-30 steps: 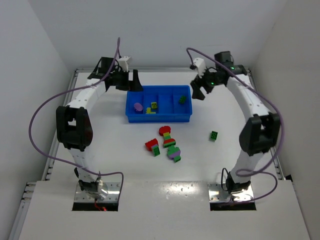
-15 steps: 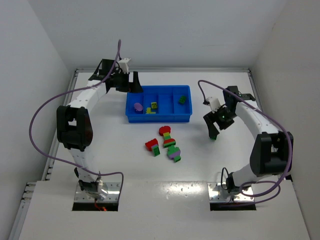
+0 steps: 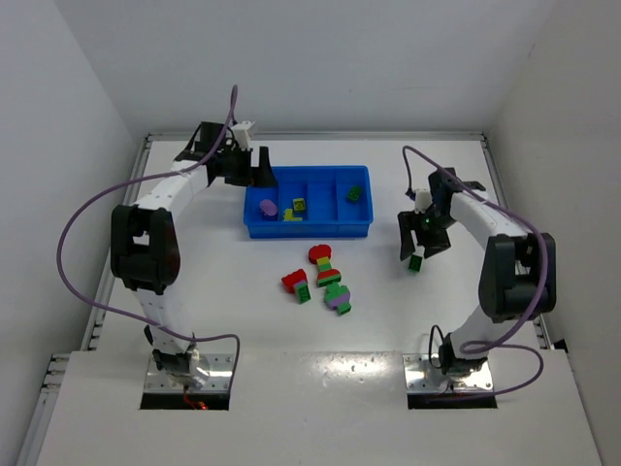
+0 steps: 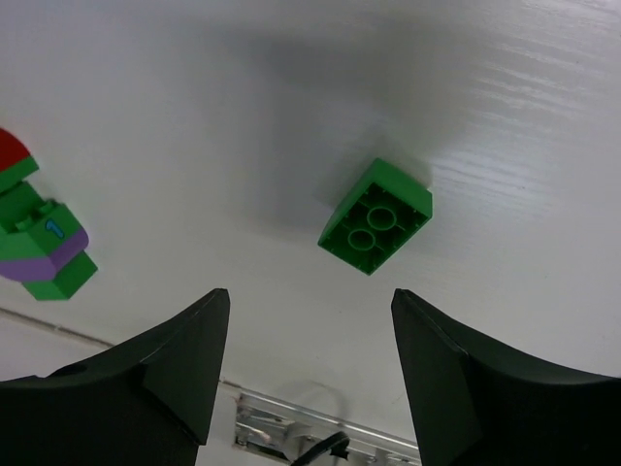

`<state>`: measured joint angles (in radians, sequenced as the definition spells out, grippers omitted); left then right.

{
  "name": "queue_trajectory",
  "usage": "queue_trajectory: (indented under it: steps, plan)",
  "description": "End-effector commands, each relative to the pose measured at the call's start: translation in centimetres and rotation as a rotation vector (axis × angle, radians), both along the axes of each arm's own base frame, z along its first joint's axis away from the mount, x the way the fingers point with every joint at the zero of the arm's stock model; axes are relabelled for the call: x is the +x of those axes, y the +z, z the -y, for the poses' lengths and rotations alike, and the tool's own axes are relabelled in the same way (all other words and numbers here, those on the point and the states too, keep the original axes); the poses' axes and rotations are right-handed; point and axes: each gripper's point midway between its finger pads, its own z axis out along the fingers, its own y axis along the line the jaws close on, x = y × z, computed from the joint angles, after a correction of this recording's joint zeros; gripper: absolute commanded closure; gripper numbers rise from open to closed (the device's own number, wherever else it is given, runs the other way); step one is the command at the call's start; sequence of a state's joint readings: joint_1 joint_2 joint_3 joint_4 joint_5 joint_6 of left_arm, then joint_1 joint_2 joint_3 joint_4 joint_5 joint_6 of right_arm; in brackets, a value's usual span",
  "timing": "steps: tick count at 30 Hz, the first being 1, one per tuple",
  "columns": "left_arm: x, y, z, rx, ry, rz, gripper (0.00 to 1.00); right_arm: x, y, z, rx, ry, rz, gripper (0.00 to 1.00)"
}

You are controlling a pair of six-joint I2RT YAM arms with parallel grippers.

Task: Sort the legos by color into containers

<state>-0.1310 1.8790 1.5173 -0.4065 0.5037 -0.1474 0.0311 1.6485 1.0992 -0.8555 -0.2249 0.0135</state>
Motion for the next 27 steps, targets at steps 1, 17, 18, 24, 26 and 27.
queue_trajectory:
  steps: [1,17,18,24,26,27]
  plan:
    - [0.2,4.5,0.1,-0.012,0.009,0.115,0.00,1.9,-0.6,0.6,-0.034,-0.136,0.011,0.32]
    - [0.3,4.0,0.0,-0.005,0.016,0.107,0.00,2.3,-4.4,1.3,-0.015,-0.192,-0.148,0.34]
    - [0.3,4.0,0.0,-0.005,0.016,0.107,0.00,2.6,-4.4,1.3,-0.015,-0.192,-0.147,0.35]
    - [0.4,3.6,0.0,-0.004,0.015,0.098,0.00,1.8,-5.1,1.2,-0.010,-0.172,-0.185,0.68]
    - [0.5,3.2,0.0,-0.002,0.015,0.089,0.00,1.4,-5.3,1.2,-0.010,-0.172,-0.195,0.86]
    - [0.5,3.2,0.0,-0.002,0.015,0.089,0.00,1.4,-5.3,1.2,-0.011,-0.163,-0.192,0.90]
